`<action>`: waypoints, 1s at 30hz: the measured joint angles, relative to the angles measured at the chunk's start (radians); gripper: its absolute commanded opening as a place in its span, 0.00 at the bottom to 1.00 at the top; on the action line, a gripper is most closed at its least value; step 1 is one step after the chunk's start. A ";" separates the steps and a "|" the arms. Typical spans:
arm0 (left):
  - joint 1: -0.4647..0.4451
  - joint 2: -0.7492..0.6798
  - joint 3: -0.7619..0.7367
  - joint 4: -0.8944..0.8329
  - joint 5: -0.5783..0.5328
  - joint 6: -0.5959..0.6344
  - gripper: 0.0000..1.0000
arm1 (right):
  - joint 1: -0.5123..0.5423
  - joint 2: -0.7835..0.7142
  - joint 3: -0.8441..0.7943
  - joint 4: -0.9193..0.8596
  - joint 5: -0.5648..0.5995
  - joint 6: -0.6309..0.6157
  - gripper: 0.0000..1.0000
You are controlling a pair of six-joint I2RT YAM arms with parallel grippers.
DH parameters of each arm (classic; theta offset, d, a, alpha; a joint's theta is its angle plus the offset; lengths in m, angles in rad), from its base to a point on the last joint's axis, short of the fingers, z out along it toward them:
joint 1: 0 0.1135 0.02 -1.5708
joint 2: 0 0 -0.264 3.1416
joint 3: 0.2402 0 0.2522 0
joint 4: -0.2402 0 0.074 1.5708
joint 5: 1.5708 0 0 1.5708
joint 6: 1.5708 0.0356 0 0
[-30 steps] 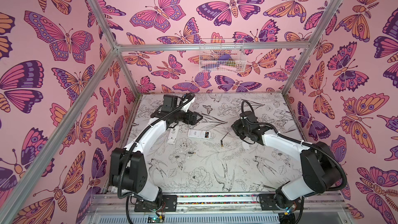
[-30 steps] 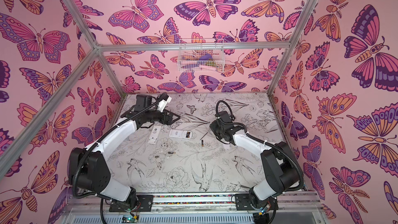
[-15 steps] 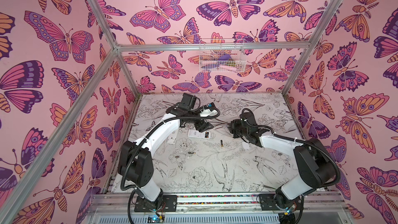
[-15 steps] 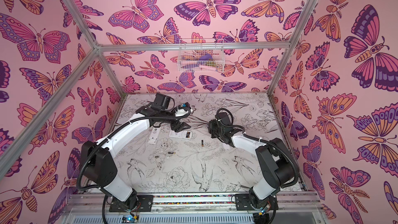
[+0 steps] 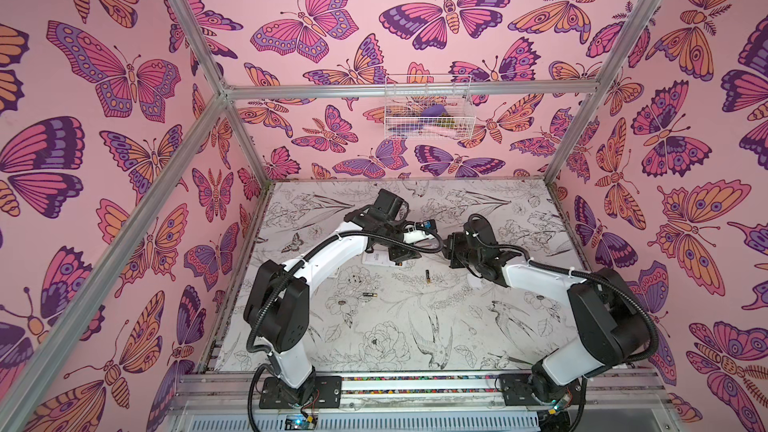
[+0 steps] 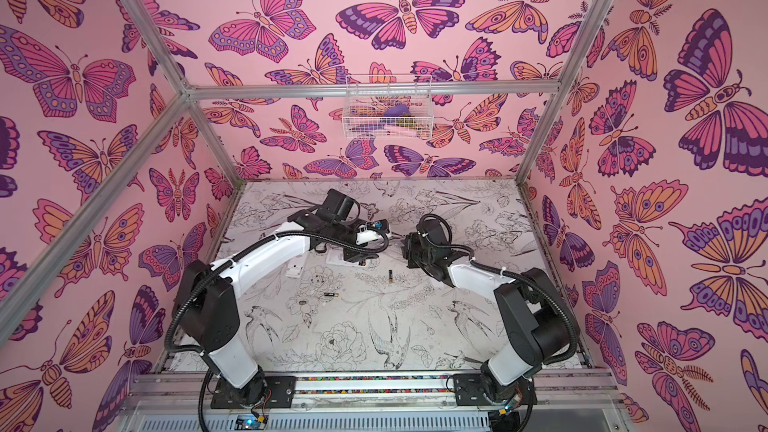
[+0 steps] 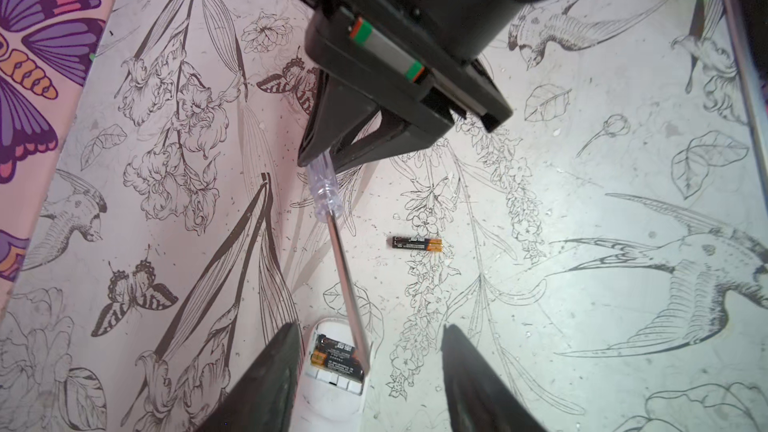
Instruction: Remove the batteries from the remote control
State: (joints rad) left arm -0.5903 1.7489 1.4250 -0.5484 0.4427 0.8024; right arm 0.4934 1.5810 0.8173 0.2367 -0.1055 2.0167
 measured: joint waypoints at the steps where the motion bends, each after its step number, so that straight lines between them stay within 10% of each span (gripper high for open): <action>1: -0.002 0.005 0.002 0.003 -0.005 -0.003 0.45 | 0.001 0.000 0.000 0.008 0.000 0.002 0.00; 17: -0.012 0.045 0.003 0.104 -0.105 -0.049 0.00 | 0.005 0.020 0.000 0.059 0.004 0.047 0.00; 26: -0.006 0.050 0.004 0.116 -0.117 -0.099 0.00 | 0.003 0.021 -0.037 0.108 0.011 0.032 0.53; 30: 0.011 0.051 0.016 0.109 -0.079 -0.182 0.00 | -0.010 0.014 -0.087 0.129 0.014 0.007 0.62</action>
State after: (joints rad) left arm -0.5789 1.7996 1.4406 -0.4397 0.3641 0.6209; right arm 0.4835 1.5955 0.7307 0.3656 -0.0910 2.0239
